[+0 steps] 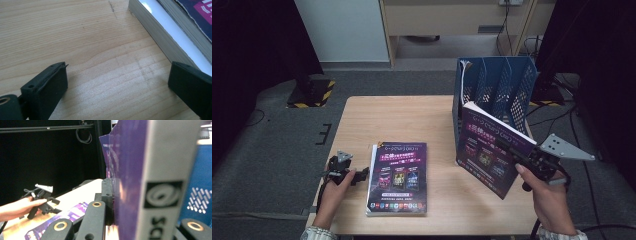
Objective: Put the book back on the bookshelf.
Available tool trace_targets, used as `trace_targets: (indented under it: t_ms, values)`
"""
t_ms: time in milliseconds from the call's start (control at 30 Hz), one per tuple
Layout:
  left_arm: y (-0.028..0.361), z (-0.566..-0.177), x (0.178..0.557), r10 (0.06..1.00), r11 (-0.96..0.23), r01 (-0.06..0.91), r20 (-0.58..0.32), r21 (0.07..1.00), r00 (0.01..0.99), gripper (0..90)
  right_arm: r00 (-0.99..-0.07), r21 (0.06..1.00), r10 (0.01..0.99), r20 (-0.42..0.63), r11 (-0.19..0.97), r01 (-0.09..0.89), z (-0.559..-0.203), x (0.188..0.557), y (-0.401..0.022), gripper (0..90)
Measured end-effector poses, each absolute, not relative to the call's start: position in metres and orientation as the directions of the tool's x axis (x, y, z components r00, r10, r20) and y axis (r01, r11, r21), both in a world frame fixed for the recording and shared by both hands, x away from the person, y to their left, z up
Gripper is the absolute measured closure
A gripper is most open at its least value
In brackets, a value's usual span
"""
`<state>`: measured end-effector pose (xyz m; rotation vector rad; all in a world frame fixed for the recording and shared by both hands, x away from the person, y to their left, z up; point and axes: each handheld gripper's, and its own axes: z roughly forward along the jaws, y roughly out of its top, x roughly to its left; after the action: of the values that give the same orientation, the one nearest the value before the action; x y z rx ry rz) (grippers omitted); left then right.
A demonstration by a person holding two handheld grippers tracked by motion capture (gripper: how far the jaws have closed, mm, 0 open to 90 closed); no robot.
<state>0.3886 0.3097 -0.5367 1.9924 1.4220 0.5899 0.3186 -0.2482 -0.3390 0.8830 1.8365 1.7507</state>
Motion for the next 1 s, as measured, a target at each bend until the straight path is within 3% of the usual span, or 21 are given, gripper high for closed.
trace_targets:
  t_ms: [367,1000]
  values:
    - [0.310,-0.537,0.388,0.946,-0.234,0.673,0.006,0.702,0.323,1.9,-0.651,0.992,0.752,0.103,-0.029,0.123,-0.304,0.330,-0.267,82.6]
    - [0.310,-0.537,0.388,0.946,-0.234,0.673,0.006,0.702,0.323,1.9,-0.549,0.992,0.831,0.088,-0.023,0.124,-0.280,0.364,-0.276,82.5]
